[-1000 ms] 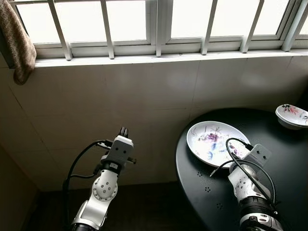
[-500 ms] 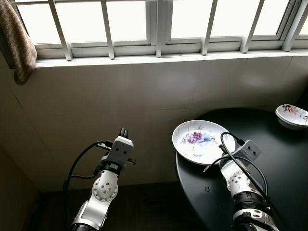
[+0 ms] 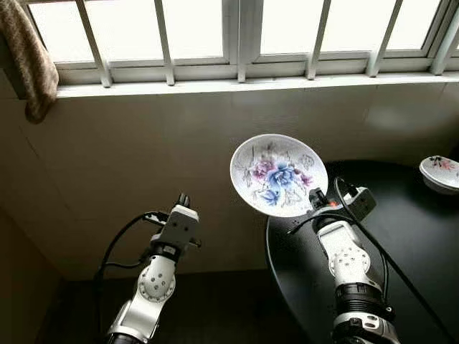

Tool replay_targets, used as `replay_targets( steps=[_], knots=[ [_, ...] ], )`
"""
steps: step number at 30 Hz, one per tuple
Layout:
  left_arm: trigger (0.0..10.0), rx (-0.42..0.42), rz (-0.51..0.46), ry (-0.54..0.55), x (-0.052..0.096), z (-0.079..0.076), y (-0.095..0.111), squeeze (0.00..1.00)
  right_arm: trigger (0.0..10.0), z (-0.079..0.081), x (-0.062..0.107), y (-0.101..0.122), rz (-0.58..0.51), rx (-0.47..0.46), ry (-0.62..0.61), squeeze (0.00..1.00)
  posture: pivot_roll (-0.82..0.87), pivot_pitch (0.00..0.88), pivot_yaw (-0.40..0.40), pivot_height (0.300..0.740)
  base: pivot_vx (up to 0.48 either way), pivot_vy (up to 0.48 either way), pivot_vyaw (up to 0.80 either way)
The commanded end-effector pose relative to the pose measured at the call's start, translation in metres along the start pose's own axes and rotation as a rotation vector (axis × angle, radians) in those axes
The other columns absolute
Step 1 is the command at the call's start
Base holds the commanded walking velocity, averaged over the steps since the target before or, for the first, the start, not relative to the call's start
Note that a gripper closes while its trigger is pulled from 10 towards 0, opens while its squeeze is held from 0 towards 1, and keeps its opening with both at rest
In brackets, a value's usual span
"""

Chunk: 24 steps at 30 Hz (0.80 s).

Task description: Kitchen organization

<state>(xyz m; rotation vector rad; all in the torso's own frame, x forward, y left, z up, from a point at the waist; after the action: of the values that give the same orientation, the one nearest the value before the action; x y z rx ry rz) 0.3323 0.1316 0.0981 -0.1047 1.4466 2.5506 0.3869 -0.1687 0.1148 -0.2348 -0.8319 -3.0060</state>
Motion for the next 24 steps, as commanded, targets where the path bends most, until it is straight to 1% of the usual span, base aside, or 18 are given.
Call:
replay_targets(
  steps=[1, 2, 3, 4, 5, 7, 8, 9, 10, 12, 13, 16, 17, 19, 20, 21, 24],
  knots=[
    [10.0, -0.018, 0.006, 0.006, 0.001, 0.003, -0.003, 0.00, 0.0, 0.016, 0.002, 0.000, 0.003, -0.013, 0.088, 0.00, -0.07, 0.000, 0.004, 0.740, 0.000, 0.000, 0.00],
    [10.0, -0.019, 0.013, 0.012, 0.002, 0.005, -0.005, 0.00, 0.0, 0.023, 0.005, -0.003, 0.015, 0.014, 0.132, 0.00, -0.07, 0.000, 0.003, 0.740, 0.000, 0.000, 0.00],
    [10.0, -0.019, 0.013, 0.012, 0.002, 0.005, -0.005, 0.00, 0.0, 0.023, 0.005, -0.003, 0.015, 0.014, 0.132, 0.00, -0.07, 0.000, 0.003, 0.740, 0.000, 0.000, 0.00],
    [10.0, -0.021, 0.020, 0.019, 0.003, 0.006, -0.007, 0.00, 0.0, 0.028, 0.007, -0.006, 0.028, 0.045, 0.169, 0.00, -0.07, 0.000, 0.004, 0.740, 0.000, 0.000, 0.00],
    [10.0, -0.021, 0.020, 0.019, 0.003, 0.006, -0.007, 0.00, 0.0, 0.028, 0.007, -0.006, 0.028, 0.045, 0.169, 0.00, -0.07, 0.000, 0.004, 0.740, 0.000, 0.000, 0.00],
    [10.0, -0.023, 0.031, 0.027, 0.004, 0.009, -0.009, 0.00, 0.0, 0.031, 0.008, -0.011, 0.055, 0.085, 0.197, 0.00, -0.07, 0.000, 0.004, 0.740, 0.000, 0.000, 0.51],
    [10.0, -0.024, 0.033, 0.030, 0.005, 0.009, -0.010, 0.00, 0.0, 0.032, 0.009, -0.013, 0.063, 0.113, 0.204, 0.00, -0.07, 0.000, 0.004, 0.740, 0.000, 0.000, 0.80],
    [10.0, -0.024, 0.039, 0.035, 0.005, 0.010, -0.011, 0.00, 0.0, 0.029, 0.010, -0.017, 0.077, 0.165, 0.204, 0.00, -0.07, 0.000, 0.005, 0.740, 0.000, 0.000, 0.80],
    [10.0, -0.024, 0.039, 0.035, 0.005, 0.010, -0.011, 0.00, 0.0, 0.029, 0.010, -0.017, 0.077, 0.165, 0.204, 0.00, -0.07, 0.000, 0.005, 0.740, 0.000, 0.000, 0.80],
    [10.0, -0.027, 0.051, 0.046, 0.007, 0.012, -0.013, 0.00, 0.0, 0.024, 0.013, -0.027, 0.109, 0.270, 0.213, 0.00, -0.07, 0.000, 0.005, 0.740, 0.000, 0.000, 0.80],
    [10.0, -0.027, 0.051, 0.046, 0.007, 0.012, -0.013, 0.00, 0.0, 0.024, 0.013, -0.027, 0.109, 0.270, 0.213, 0.00, -0.07, 0.000, 0.005, 0.740, 0.000, 0.000, 0.80],
    [10.0, -0.033, 0.063, 0.053, 0.008, 0.014, -0.016, 0.00, 0.0, 0.023, 0.016, -0.034, 0.126, 0.380, 0.239, 0.00, -0.07, 0.000, 0.004, 0.740, 0.000, 0.000, 0.80],
    [10.0, -0.037, 0.068, 0.054, 0.009, 0.014, -0.017, 0.00, 0.0, 0.025, 0.018, -0.037, 0.133, 0.419, 0.257, 0.00, -0.07, 0.000, 0.004, 0.740, 0.000, 0.000, 0.80],
    [10.0, -0.041, 0.075, 0.057, 0.009, 0.015, -0.019, 0.00, 0.0, 0.028, 0.021, -0.042, 0.147, 0.461, 0.287, 0.00, -0.07, 0.000, 0.003, 0.740, 0.000, 0.000, 0.80],
    [10.0, -0.045, 0.084, 0.062, 0.010, 0.015, -0.020, 0.00, 0.0, 0.031, 0.025, -0.051, 0.184, 0.528, 0.328, 0.00, -0.07, 0.000, 0.001, 0.740, 0.000, 0.000, 0.80],
    [10.0, -0.047, 0.087, 0.063, 0.011, 0.015, -0.021, 0.00, 0.0, 0.032, 0.028, -0.056, 0.203, 0.564, 0.349, 0.00, -0.07, 0.000, 0.000, 0.740, 0.000, 0.000, 0.80],
    [10.0, -0.048, 0.091, 0.066, 0.011, 0.016, -0.022, 0.00, 0.0, 0.033, 0.033, -0.067, 0.244, 0.624, 0.390, 0.00, -0.07, 0.000, 0.000, 0.740, 0.000, 0.000, 0.80]
  ],
)
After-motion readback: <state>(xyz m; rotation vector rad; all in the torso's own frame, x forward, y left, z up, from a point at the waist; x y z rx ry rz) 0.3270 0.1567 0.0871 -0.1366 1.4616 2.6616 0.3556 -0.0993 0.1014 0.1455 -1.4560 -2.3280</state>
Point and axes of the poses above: a point about 5 cm out from each wrist's last joint towards the gripper, its own x axis pointing back from the gripper into the wrist, its own y axis along the axis of the wrist's last joint, z = x × y, the point moved 4 cm from there along -x, pointing out of the wrist towards the gripper, and after that the axes turned 6 degrees about -x, right-handed, at the moved point
